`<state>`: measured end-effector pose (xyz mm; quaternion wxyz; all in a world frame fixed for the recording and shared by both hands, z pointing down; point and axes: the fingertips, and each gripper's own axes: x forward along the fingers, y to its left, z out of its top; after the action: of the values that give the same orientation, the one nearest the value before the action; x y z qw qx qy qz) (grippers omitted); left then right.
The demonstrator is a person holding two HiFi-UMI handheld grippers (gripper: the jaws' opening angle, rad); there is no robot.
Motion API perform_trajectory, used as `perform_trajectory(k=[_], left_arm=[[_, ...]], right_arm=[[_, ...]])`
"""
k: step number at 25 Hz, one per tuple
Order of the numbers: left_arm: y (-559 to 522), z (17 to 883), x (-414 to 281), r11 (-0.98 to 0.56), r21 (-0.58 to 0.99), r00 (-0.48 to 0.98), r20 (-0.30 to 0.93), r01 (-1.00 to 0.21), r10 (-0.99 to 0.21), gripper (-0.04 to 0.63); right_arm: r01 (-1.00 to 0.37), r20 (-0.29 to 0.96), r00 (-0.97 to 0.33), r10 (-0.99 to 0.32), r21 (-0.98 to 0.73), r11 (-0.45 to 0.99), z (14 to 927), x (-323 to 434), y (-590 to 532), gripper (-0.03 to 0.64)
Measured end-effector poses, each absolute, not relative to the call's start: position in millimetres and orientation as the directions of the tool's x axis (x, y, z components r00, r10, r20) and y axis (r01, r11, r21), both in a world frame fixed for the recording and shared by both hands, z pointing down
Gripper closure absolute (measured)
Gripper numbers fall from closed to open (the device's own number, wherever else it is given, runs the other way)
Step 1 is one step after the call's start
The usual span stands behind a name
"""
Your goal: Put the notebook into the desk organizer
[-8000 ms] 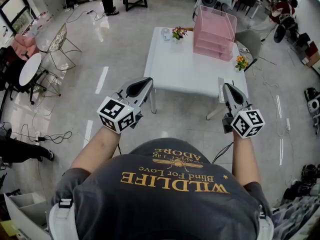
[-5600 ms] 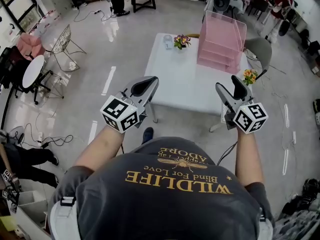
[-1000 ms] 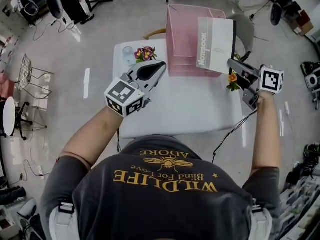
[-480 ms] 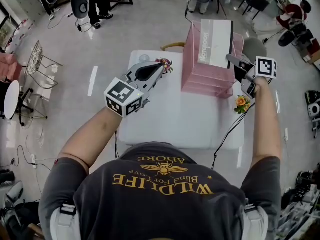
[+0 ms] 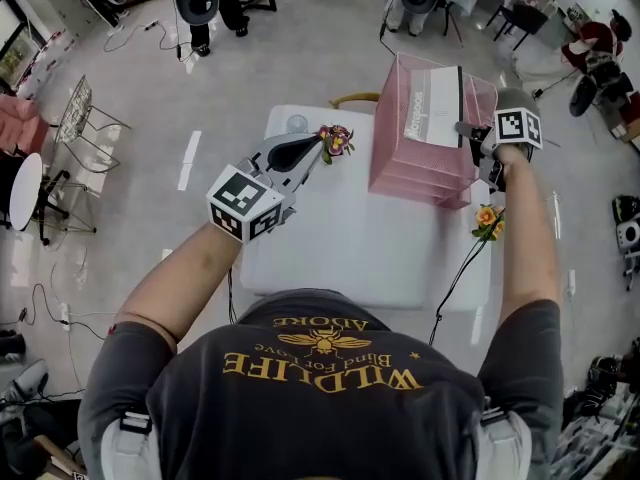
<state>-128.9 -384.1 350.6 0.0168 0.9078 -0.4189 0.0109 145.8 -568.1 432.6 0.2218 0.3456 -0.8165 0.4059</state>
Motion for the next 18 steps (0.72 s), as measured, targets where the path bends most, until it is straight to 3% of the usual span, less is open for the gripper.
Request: perform_trajectory(k=[11,18], left_arm=[[-379,353,-133,-0.643,0.019,0.643,0.040,-0.766,-0.765,0.594],[-374,350,-135,-0.642,0.018,0.643,0.035,-0.766,-0.765,0.594]], right_arm=[[-0.901,0.795,-0.390,-0.464,-0.224,0.372,464,156,-592,0.599],[-0.926,0.813,-0.180,-0.554,0.050,0.374,461,161,-599,0.548]])
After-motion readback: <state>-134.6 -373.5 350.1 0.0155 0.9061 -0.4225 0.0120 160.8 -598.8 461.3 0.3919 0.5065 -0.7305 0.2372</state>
